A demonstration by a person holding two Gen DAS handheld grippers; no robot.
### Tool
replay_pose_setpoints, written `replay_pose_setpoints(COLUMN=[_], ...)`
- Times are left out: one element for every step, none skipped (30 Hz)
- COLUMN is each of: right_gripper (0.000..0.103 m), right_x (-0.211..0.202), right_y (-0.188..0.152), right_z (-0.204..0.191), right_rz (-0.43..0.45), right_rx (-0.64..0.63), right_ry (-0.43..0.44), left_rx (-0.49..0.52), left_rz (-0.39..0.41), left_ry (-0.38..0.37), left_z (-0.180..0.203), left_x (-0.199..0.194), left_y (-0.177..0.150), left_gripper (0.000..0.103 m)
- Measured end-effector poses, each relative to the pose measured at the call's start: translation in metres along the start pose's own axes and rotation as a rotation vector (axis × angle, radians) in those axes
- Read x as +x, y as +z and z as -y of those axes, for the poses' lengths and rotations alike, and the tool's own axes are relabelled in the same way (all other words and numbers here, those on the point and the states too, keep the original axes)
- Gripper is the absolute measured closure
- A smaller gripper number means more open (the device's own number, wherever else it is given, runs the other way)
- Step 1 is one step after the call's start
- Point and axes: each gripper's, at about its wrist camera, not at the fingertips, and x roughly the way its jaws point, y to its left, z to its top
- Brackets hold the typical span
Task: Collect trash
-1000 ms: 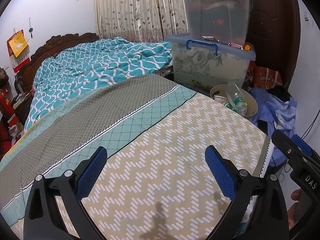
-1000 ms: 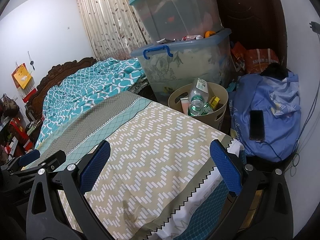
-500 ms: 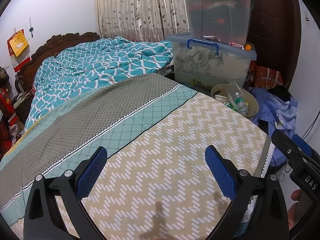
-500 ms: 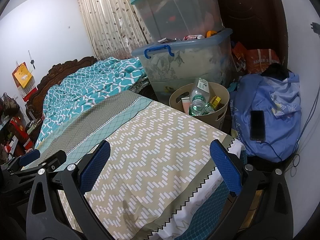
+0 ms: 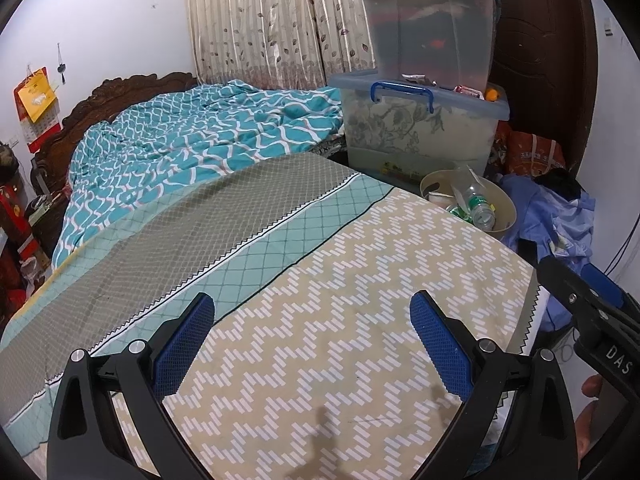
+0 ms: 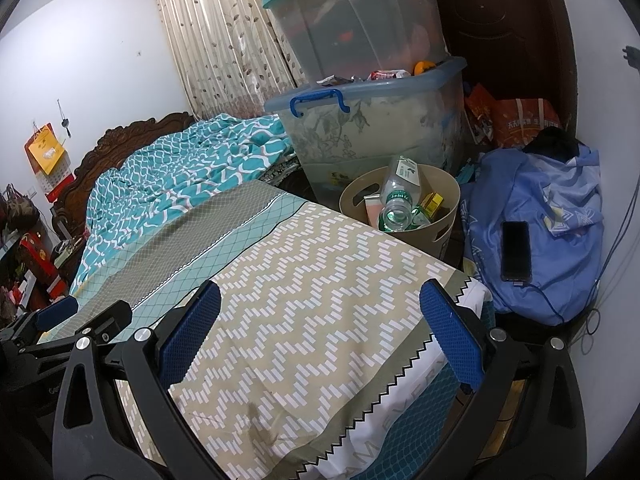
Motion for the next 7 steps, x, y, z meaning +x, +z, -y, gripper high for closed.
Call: replay_pose_setpoints(right_gripper=[0.004,0.004,0.004,0.004,0.004,0.004,0.004], right_x=[0.0002,0.0004,0.0003,0.0002,0.0003,0.0004,0.0002], right_y=[0.0002,-0.0002,-0.0003,0.0001,-0.0002,-0.0003,0.0], right_z=[0.0,-0.0002,-0.0002,0.0,-0.0004,-0.0007,-0.0003], right_rz=[-0.001,-0.001,-0.002,-0.001,-0.002,-0.002,-0.001], right_rx=[-0.001,0.0,0.001,0.001,0.001,0.0,0.0], right_ry=[0.0,0.0,0.0,0.0,0.0,0.0,0.0], left_rx=[-0.002,-0.004,-0.008,-0.01,-0.012,-0.015,-0.015], left_rz=[-0.005,-0.009,-0.013,-0.016,-0.019,-0.021,-0.022], left_ry=[-0.002,-0.003,-0.004,-0.004,-0.005,-0.006,-0.007], left_z=[-0.0003,0.0,-0.0015,-0.0015,-0.0025,-0.0031,-0.0028], left_x=[0.0006,0.0011,0.0018,0.0023,0.0027,0.003,0.0032], left_y=[-0.0002,0.0004,-0.0005,0.0001,-0.0001,-0.0003,0.0008], left_gripper=[0.009,0.009,0.009,0.009,0.009,0.009,0.009])
